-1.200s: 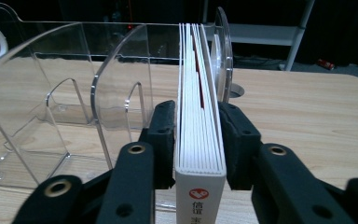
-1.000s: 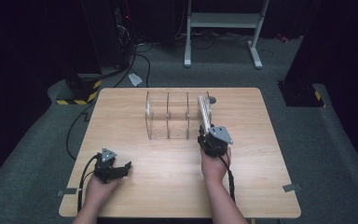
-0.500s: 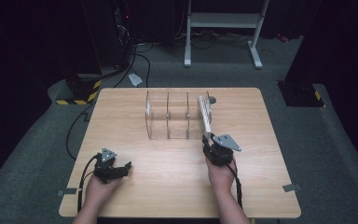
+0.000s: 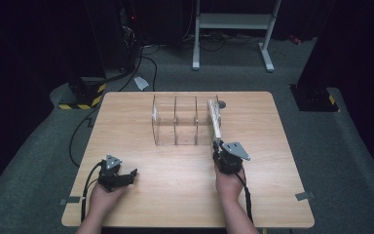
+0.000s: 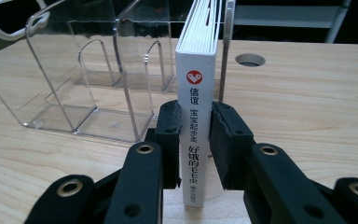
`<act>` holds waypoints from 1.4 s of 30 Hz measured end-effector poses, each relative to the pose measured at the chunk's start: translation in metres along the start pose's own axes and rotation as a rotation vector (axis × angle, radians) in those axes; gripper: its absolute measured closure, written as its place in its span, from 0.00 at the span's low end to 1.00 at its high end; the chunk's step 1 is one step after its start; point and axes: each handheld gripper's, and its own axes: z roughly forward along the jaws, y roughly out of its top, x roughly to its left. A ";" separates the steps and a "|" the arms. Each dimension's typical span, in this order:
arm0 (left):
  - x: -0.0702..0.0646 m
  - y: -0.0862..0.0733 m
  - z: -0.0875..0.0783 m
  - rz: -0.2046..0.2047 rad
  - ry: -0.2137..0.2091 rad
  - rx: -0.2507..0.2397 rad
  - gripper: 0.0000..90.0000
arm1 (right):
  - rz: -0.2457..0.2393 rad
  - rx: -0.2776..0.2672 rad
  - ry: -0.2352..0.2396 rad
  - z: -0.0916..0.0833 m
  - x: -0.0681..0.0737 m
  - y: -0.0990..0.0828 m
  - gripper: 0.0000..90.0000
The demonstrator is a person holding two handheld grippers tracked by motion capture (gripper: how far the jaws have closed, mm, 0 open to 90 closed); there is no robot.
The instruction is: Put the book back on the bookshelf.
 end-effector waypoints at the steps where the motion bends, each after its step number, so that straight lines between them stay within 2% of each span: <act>1: 0.000 0.000 0.000 0.000 0.000 0.000 0.22 | 0.004 -0.005 -0.006 0.000 0.001 0.000 0.81; 6: 0.000 0.000 0.000 -0.002 -0.001 0.000 0.22 | 0.022 -0.010 -0.034 0.002 0.006 0.000 0.82; 12: 0.000 0.000 0.000 -0.003 -0.002 -0.002 0.22 | 0.022 -0.007 -0.034 0.005 0.010 0.002 0.81; 16: 0.000 0.000 0.000 -0.005 -0.002 -0.002 0.22 | 0.025 -0.009 -0.027 0.004 0.008 0.003 0.79; 20: 0.000 0.000 0.000 -0.005 -0.002 -0.003 0.22 | 0.008 0.001 -0.013 0.003 0.005 0.004 0.78; 22: 0.000 0.000 0.000 -0.005 -0.003 -0.003 0.22 | 0.007 0.003 -0.016 0.002 0.004 0.004 0.81; 30: 0.000 0.000 0.000 -0.005 -0.003 -0.003 0.22 | 0.028 -0.007 -0.035 0.004 0.004 0.004 0.81; 42: 0.000 0.000 0.000 -0.005 -0.005 -0.001 0.22 | 0.021 -0.006 -0.055 0.010 0.011 0.008 0.81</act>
